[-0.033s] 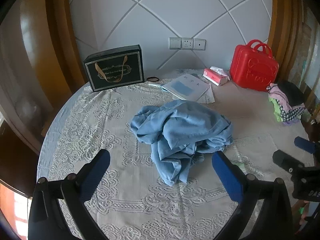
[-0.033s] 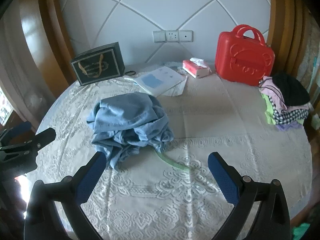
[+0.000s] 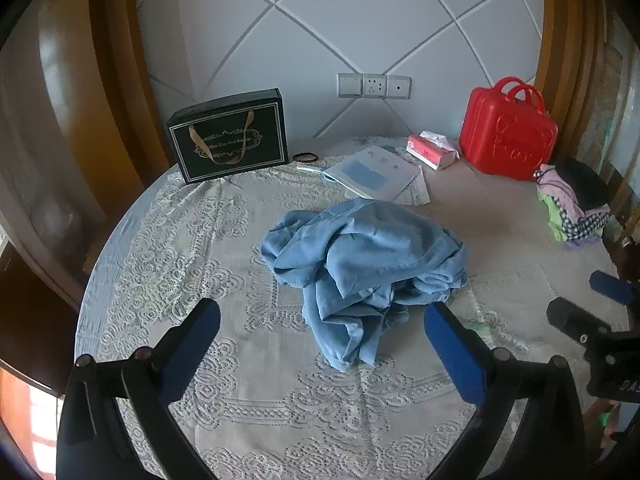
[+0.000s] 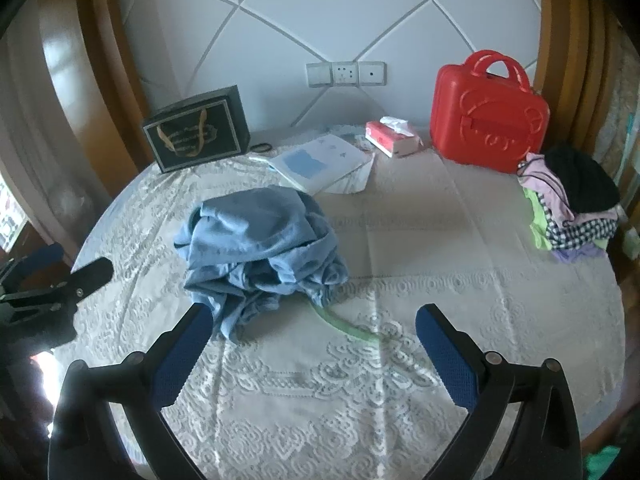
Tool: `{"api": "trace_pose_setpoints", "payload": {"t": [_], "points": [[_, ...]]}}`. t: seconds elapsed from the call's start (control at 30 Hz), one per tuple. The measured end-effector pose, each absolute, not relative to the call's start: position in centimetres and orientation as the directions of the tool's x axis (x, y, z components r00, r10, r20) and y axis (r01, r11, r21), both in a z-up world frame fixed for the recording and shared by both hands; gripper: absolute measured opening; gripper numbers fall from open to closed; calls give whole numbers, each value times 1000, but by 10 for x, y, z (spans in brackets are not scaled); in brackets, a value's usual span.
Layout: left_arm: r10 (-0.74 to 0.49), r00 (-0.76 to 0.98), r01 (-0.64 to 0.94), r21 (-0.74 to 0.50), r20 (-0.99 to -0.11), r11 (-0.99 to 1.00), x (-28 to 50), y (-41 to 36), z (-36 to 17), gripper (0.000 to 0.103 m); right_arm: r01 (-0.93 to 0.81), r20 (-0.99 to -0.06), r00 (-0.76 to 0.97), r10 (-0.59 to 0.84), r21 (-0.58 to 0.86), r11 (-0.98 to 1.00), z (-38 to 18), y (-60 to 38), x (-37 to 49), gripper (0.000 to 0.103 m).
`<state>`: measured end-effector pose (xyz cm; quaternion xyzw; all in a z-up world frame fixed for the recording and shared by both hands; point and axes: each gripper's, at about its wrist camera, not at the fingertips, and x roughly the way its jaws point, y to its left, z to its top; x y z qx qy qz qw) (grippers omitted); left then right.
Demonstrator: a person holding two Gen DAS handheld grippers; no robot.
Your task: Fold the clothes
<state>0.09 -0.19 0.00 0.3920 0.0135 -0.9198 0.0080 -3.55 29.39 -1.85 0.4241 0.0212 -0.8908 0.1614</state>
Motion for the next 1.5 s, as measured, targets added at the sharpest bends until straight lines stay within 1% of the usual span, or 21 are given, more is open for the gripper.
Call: {"api": "trace_pose_setpoints", "payload": {"t": [0.1,0.17,0.27,0.33,0.77,0.93,1.5], "points": [[-9,-688,43,-28,-726,-999,3,-9,0,103,307,-769,-583,-262,90,-947,-20,292,-38,103],[-19,-651,42,-10,-759,-999,-8,-13,-2,103,313,-772,-577,-268,93,-945,-17,289,-44,103],[-48,-668,54,16,-743,-998,-7,-9,-4,103,314,-761,-589,-272,95,-945,-16,288,-44,103],[-44,-666,52,13,-745,-999,-10,-11,-5,103,315,-755,-596,-274,94,-944,-17,287,-43,103],[-34,-664,39,11,-747,-999,-19,-20,-10,103,309,-777,-572,-262,92,-947,-21,282,-55,103],[-60,-667,61,26,-743,-998,-20,-20,-11,103,305,-781,-569,-257,89,-948,-22,281,-57,103],[-32,-658,46,2,-752,-999,-26,-21,-15,103,290,-791,-566,-234,75,-954,-25,277,-62,103]]}}
